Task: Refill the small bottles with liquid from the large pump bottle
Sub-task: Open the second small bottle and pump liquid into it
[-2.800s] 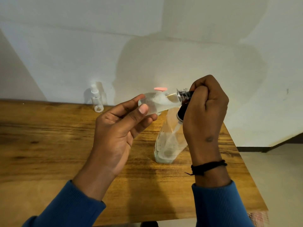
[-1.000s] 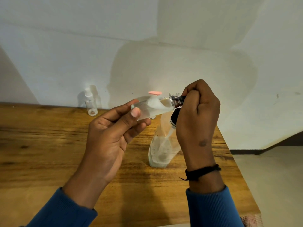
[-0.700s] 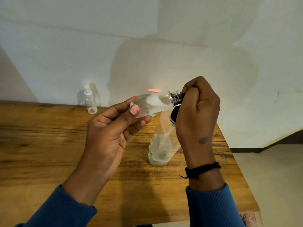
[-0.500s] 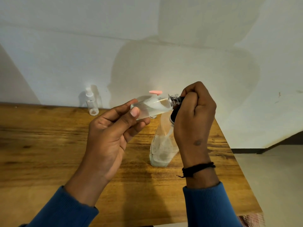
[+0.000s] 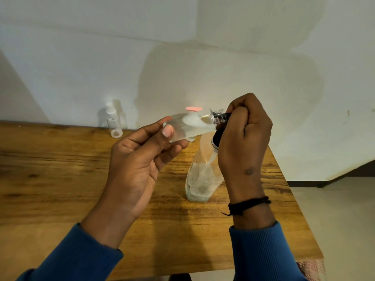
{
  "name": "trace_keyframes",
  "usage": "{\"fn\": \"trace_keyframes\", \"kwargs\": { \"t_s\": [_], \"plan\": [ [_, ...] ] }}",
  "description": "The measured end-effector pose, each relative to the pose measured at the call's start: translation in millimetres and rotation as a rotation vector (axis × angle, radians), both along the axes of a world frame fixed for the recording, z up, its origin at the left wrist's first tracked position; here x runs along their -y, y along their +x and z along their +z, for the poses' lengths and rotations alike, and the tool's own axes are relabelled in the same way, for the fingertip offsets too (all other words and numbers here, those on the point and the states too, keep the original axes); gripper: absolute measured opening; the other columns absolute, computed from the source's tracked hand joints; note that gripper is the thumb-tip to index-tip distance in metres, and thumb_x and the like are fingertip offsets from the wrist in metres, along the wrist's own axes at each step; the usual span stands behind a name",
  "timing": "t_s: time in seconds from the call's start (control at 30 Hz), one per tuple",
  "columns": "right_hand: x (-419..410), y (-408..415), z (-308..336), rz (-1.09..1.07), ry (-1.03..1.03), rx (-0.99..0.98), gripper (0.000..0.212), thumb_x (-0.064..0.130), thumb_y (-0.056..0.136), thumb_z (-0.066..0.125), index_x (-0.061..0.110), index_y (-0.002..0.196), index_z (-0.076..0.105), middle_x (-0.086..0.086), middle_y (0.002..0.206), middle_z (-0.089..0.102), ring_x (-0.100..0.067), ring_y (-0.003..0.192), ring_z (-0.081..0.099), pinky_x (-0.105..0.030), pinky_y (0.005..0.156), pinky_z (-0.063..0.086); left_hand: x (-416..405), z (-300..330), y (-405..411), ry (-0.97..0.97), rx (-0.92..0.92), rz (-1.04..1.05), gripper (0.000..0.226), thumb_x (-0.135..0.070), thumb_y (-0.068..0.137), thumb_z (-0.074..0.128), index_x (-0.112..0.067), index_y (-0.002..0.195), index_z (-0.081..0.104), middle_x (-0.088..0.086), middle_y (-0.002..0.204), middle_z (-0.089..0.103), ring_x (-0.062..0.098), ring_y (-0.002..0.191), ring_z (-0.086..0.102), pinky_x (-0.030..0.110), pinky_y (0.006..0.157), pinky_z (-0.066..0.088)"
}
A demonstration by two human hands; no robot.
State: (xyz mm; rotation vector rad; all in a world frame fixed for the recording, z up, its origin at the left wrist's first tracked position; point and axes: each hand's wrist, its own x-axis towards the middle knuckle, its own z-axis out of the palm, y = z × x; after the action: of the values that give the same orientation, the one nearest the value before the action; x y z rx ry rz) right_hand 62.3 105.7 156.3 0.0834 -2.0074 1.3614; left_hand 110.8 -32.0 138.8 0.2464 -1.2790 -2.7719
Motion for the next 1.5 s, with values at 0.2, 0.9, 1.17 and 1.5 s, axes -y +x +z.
{"fn": "trace_keyframes", "kwargs": {
  "t_s": [0.2,0.9,1.17,1.5],
  "plan": [
    [-3.2,0.5,2.8,-0.028,0.057,-0.008,0.022,0.008,0.089,0.035,0.016,0.073,0.048,0.011,0.054,0.041,-0.009,0.052,0.041,-0.03,0.047,0.032,-1.1,0.2,0.4,0.014,0.002,-0.015,0.036,-0.016,0.074,0.068,-0.005,0.108,0.071,0.014,0.093,0.076,0.023,0.08,0.074,0.02,0.067,0.058],
    [2.2,1.2,-1.5,-0.005,0.007,-0.019,0.021,0.006,0.089,0.035,0.013,0.073,0.047,0.01,0.056,0.04,-0.006,0.051,0.04,-0.02,0.048,0.032,2.4,-2.4,-1.9,0.034,0.013,-0.021,0.036,-0.016,0.078,0.067,-0.003,0.112,0.069,0.015,0.098,0.075,0.023,0.082,0.074,0.02,0.068,0.058],
    [1.2,-0.7,0.8,0.007,0.029,0.012,0.022,0.009,0.09,0.034,0.015,0.074,0.047,0.012,0.055,0.041,-0.006,0.051,0.042,-0.03,0.048,0.032,2.9,-3.1,-3.0,0.037,0.022,-0.027,0.033,-0.016,0.079,0.067,-0.004,0.109,0.07,0.013,0.095,0.076,0.024,0.083,0.074,0.02,0.068,0.058],
    [2.2,-0.3,1.0,0.005,0.027,0.009,0.021,0.009,0.089,0.035,0.013,0.074,0.049,0.01,0.058,0.043,-0.008,0.053,0.042,-0.025,0.05,0.033,1.7,-3.4,-2.9,0.045,0.027,-0.027,0.034,-0.017,0.077,0.068,-0.004,0.108,0.071,0.014,0.095,0.076,0.024,0.08,0.074,0.021,0.067,0.059]
  ]
}}
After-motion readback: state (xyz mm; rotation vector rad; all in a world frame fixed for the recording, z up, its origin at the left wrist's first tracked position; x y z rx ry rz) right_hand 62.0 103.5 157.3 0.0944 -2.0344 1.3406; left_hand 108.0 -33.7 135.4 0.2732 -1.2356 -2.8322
